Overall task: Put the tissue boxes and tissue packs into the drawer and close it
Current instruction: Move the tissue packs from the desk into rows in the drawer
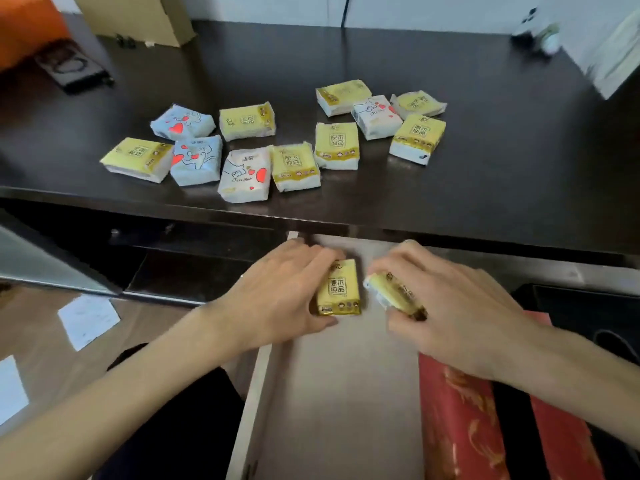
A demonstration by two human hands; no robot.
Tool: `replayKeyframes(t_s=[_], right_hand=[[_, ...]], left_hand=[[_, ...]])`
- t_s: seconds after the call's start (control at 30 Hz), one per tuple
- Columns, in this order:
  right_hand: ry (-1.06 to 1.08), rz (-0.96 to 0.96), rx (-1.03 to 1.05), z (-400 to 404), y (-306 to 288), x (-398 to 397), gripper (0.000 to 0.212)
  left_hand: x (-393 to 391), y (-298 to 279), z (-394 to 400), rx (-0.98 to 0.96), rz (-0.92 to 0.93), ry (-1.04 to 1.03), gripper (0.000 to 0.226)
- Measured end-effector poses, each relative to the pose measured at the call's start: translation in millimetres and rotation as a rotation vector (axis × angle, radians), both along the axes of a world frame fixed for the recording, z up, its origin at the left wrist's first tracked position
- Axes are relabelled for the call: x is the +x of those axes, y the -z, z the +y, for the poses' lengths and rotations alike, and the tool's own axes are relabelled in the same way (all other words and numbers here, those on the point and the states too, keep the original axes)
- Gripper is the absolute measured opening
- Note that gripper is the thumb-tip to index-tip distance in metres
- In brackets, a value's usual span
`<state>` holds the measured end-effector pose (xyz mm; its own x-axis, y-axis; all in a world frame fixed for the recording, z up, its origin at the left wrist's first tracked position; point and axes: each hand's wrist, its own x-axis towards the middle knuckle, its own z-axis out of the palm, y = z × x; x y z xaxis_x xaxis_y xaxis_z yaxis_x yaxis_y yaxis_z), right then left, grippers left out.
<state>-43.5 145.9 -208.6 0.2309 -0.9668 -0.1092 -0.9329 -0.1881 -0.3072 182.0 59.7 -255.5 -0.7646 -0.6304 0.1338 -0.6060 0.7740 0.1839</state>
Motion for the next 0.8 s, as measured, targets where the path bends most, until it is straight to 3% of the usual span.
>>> replayKeyframes(t_s=[0.17, 0.4, 0.6, 0.8], right_hand=[[0.056, 0.034, -0.067, -9.9, 2.2, 11.0, 0.041], [0.171, 0.084, 0.064, -3.6, 10.6, 19.6, 0.047], [0.253, -0.069, 0.108, -19.4, 25.7, 5.3, 0.044], [0.24, 0.069, 0.156, -31.9, 31.4, 9.2, 0.034]], left_hand=[[-0.7, 11.8, -3.2, -0.121, -0.026, -0.007, 0.084], [-8.4, -2.2, -7.9, 0.013, -0.128, -0.003, 0.079], [-18.0, 13.1, -19.8, -0.007, -0.15, 0.06, 0.061], [-27.5, 18.1, -25.1, -0.075, -0.239, 0.114, 0.066]])
